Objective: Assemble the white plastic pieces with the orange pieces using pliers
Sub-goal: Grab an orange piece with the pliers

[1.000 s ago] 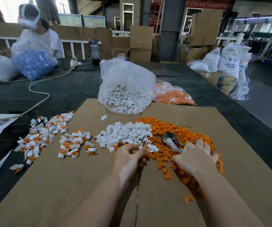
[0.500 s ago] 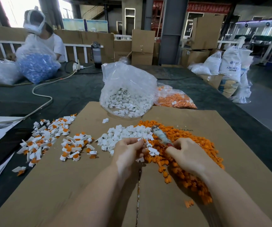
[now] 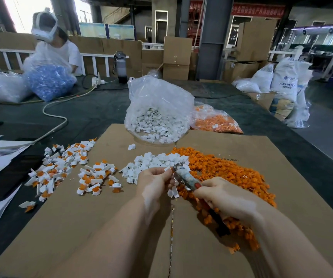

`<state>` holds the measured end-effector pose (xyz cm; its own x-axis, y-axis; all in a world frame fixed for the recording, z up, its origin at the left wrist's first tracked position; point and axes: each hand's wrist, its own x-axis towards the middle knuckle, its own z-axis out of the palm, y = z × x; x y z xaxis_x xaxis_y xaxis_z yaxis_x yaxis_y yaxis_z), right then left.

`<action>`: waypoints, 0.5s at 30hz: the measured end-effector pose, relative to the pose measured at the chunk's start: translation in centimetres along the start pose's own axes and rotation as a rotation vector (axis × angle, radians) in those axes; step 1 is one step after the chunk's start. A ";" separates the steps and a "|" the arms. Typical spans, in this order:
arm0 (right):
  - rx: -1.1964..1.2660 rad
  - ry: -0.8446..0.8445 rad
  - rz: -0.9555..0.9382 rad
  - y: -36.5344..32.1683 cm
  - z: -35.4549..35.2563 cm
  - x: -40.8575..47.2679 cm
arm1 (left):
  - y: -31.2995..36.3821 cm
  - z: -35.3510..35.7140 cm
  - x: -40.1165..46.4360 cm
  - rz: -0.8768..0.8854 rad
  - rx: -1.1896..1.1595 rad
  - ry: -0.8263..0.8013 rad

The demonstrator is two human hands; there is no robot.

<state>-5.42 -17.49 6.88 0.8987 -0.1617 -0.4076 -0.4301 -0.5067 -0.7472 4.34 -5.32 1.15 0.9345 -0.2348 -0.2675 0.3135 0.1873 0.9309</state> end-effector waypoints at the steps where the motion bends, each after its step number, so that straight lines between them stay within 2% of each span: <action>1: -0.023 0.001 -0.006 0.0 0.1 0.0 | 0.0 0.0 0.0 0.000 -0.011 0.000; 4: -0.101 0.022 -0.036 0.0 0.3 -0.1 | -0.2 0.1 0.2 0.003 -0.017 0.004; 9: -0.309 0.148 -0.107 0.5 0.7 0.3 | -0.5 0.5 0.1 0.033 -0.025 0.000; 15: -0.300 0.239 -0.134 1.5 1.1 0.8 | -0.6 0.9 -0.3 0.065 -0.026 -0.002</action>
<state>-5.49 -17.44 4.83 0.9549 -0.2517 -0.1575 -0.2956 -0.7555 -0.5846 3.76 -6.18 0.89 0.9528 -0.2230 -0.2061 0.2563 0.2269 0.9396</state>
